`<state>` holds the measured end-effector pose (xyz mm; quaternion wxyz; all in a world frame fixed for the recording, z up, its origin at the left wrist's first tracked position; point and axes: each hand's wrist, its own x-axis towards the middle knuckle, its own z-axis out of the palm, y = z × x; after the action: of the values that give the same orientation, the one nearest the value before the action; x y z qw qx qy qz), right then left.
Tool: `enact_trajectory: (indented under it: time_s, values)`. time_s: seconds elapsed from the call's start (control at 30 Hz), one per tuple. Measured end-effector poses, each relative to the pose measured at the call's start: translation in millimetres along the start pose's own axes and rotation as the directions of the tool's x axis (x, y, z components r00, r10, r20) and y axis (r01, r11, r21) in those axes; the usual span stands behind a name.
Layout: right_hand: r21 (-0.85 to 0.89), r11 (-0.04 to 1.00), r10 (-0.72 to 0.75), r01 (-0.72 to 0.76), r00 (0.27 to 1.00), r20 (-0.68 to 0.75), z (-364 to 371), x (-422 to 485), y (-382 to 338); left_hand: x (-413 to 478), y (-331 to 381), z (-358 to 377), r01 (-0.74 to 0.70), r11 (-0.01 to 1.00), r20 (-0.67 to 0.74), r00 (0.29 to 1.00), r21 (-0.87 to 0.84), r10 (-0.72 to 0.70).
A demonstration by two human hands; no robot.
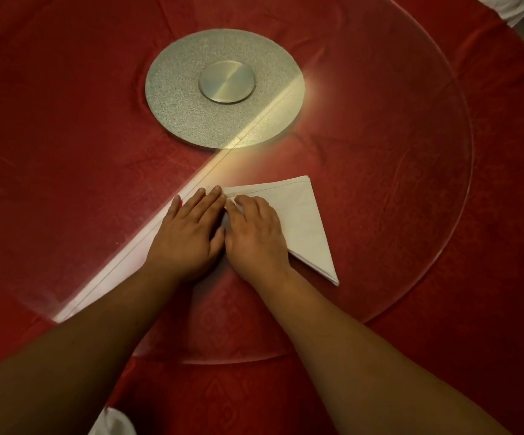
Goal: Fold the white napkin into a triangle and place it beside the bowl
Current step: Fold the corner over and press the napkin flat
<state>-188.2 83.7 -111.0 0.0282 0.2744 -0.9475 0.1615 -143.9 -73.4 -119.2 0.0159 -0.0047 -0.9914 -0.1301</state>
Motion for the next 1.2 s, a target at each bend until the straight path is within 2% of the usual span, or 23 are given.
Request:
enact_trajectory:
  time_s: [0.07, 0.17, 0.4, 0.63, 0.8, 0.9, 1.07, 1.2]
  values:
    - [-0.038, 0.999, 0.011, -0.008, 0.997, 0.079, -1, -17, 5, 0, -2, 0, -0.005, 1.0, 0.008, 1.0, 0.0, 0.005]
    - [-0.049, 0.994, 0.104, -0.097, 0.983, 0.153, -5, -52, 19, 1, -2, 2, 0.0, 1.0, 0.02, 1.0, 0.014, 0.0]
    - [-0.138, 0.961, 0.263, -0.24, 0.948, 0.18, -25, -121, 51, 1, 2, 4, 0.019, 1.0, 0.03, 0.999, 0.014, -0.019]
    - [-0.186, 0.921, 0.377, -0.342, 0.901, 0.213, -39, -143, 70, 3, 14, 6, 0.047, 0.999, 0.025, 0.999, 0.001, -0.047]
    - [-0.135, 0.926, 0.375, -0.352, 0.9, 0.225, -51, -139, 76, 4, 21, 7, 0.062, 0.998, 0.013, 0.998, 0.0, -0.062]
    - [-0.069, 0.938, 0.347, -0.34, 0.923, 0.166, -60, -123, 80, 4, 23, 9, 0.063, 0.998, 0.014, 0.998, 0.002, -0.063]
    - [0.038, 0.98, 0.193, -0.196, 0.979, 0.07, -55, -40, 74, 4, 25, 10, 0.065, 0.998, 0.01, 0.998, 0.008, -0.066]
    - [-0.013, 0.999, 0.039, -0.038, 0.99, 0.137, -38, 27, 62, 4, 28, 9, 0.065, 0.998, 0.013, 0.998, 0.013, -0.065]
